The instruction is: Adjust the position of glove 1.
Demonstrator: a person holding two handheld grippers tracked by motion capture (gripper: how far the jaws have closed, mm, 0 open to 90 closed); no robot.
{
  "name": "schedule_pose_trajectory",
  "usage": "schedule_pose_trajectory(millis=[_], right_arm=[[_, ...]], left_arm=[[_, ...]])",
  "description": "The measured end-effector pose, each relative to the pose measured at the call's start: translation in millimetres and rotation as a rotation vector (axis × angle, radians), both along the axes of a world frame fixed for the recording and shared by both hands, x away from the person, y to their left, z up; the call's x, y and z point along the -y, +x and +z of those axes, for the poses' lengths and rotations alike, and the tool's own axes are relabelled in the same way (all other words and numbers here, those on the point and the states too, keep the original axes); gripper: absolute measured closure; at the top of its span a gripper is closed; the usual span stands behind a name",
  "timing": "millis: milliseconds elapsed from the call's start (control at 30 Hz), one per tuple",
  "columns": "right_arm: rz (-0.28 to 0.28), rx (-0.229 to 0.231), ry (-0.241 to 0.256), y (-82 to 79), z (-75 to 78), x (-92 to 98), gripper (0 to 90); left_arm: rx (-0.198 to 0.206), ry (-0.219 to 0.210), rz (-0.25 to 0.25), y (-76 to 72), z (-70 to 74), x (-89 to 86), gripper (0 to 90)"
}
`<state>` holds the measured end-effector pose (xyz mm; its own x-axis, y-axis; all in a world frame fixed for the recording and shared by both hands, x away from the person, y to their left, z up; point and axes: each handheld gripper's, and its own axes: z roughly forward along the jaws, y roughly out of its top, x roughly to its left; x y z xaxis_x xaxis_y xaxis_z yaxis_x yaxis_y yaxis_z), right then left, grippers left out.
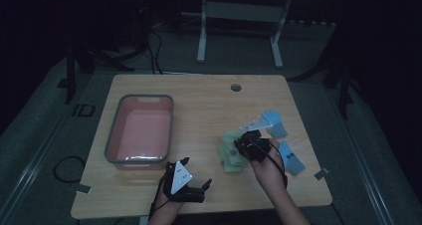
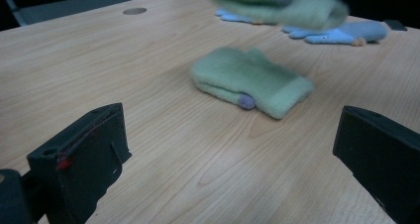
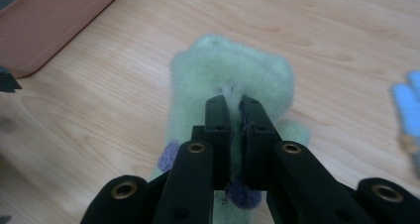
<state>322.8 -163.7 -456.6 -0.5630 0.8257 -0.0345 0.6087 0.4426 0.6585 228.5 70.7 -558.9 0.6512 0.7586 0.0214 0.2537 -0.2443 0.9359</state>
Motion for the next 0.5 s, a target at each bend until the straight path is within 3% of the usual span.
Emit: schedule_pose_trajectory(millis=[500], right_arm=[[-0.051,-0.077,-0.025,5.0,-37.0,-10.5,83.7]], left_arm=[[0.000,-0.013,-0.009,-0.4,1.3,0.1,0.9]])
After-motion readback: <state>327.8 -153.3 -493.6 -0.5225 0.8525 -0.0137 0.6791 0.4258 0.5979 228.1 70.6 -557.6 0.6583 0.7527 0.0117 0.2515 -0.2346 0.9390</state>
